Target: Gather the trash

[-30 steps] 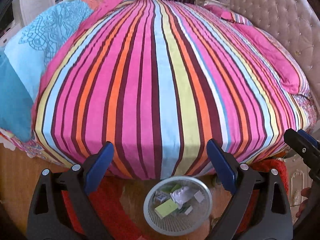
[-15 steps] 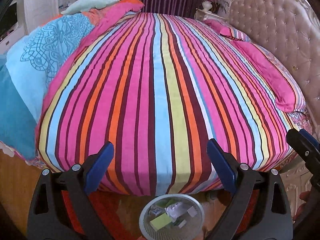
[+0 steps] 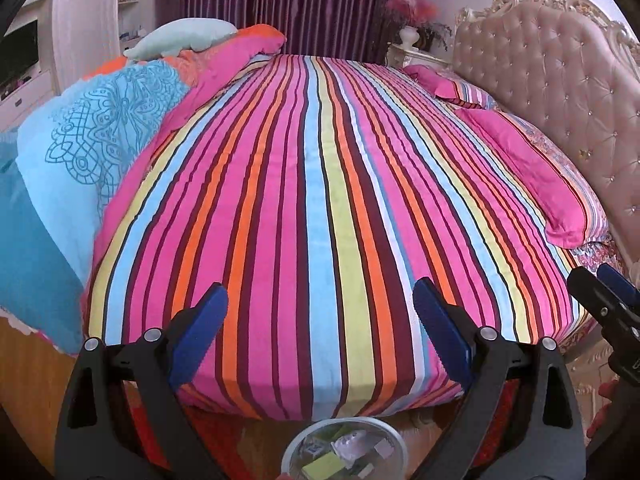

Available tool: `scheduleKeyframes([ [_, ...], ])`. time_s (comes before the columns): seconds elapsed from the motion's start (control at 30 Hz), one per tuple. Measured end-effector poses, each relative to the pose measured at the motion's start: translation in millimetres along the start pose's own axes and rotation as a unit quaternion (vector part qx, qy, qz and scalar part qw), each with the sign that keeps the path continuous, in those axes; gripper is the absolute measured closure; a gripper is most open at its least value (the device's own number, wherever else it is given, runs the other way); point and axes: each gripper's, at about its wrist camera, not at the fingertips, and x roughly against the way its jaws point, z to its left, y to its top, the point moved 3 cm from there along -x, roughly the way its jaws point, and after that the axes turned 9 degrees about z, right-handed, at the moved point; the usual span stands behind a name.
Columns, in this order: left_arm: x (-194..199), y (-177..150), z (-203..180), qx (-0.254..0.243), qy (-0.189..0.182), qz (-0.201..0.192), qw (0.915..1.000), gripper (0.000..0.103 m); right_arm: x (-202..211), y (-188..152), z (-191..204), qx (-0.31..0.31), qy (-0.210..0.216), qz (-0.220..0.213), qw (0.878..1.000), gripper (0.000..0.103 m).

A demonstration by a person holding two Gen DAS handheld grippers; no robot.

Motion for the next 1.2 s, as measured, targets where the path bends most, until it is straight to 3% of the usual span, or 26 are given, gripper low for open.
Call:
scheduleKeyframes([
  [1.2,1.5,1.8,-7.1,-0.011,-0.001,0.006,0.9999,0.012,9.6,6.7,-1.9,-0.005,-0.001,-0.012,1.000,0.008],
])
